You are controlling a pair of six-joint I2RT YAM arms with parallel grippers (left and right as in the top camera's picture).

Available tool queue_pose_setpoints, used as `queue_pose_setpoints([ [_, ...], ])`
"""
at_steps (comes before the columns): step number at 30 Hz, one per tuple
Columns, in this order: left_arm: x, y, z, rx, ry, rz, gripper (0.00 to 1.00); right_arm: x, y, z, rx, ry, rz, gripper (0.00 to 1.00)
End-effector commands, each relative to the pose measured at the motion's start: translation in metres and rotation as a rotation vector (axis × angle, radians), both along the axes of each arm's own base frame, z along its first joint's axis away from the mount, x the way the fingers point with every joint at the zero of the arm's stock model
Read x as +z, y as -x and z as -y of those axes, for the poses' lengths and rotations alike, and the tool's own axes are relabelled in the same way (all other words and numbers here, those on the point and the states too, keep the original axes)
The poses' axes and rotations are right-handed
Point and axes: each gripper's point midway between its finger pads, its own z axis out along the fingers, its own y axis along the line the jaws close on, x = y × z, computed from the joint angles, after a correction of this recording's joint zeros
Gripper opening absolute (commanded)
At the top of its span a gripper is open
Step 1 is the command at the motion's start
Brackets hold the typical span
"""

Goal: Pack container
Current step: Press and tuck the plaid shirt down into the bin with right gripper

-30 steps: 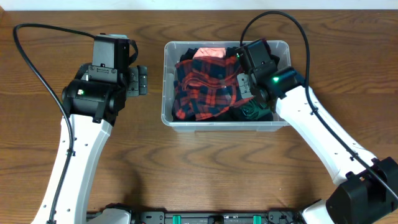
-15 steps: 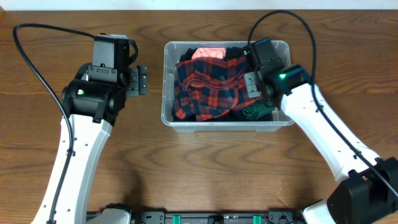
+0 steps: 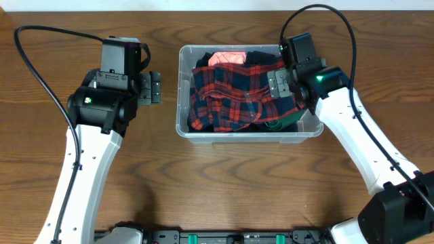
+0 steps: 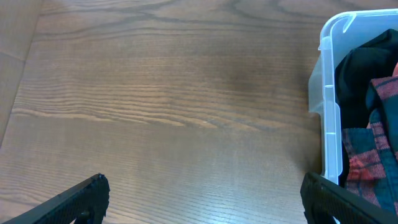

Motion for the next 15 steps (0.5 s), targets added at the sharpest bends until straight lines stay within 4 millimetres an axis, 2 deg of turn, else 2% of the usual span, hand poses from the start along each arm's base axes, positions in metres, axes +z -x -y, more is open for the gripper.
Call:
queue_pose_setpoints([
  [1, 0.007, -0.001, -0.004, 0.005, -0.014, 0.015, 0.98, 0.017, -0.001, -0.031, 0.113, -0.094, 0.036, 0.95],
  [6, 0.007, -0.001, -0.004, 0.005, -0.014, 0.015, 0.98, 0.029, 0.008, -0.096, 0.333, -0.341, 0.031, 0.93],
  [8, 0.007, -0.001, -0.004, 0.005, -0.014, 0.015, 0.98, 0.033, 0.012, -0.114, 0.395, -0.395, 0.030, 0.81],
  [10, 0.007, -0.001, -0.004, 0.005, -0.014, 0.015, 0.98, 0.033, 0.012, -0.122, 0.417, -0.405, 0.037, 0.73],
  [15, 0.007, -0.001, -0.004, 0.005, -0.014, 0.015, 0.98, 0.017, 0.014, -0.139, 0.447, -0.400, 0.005, 0.72],
])
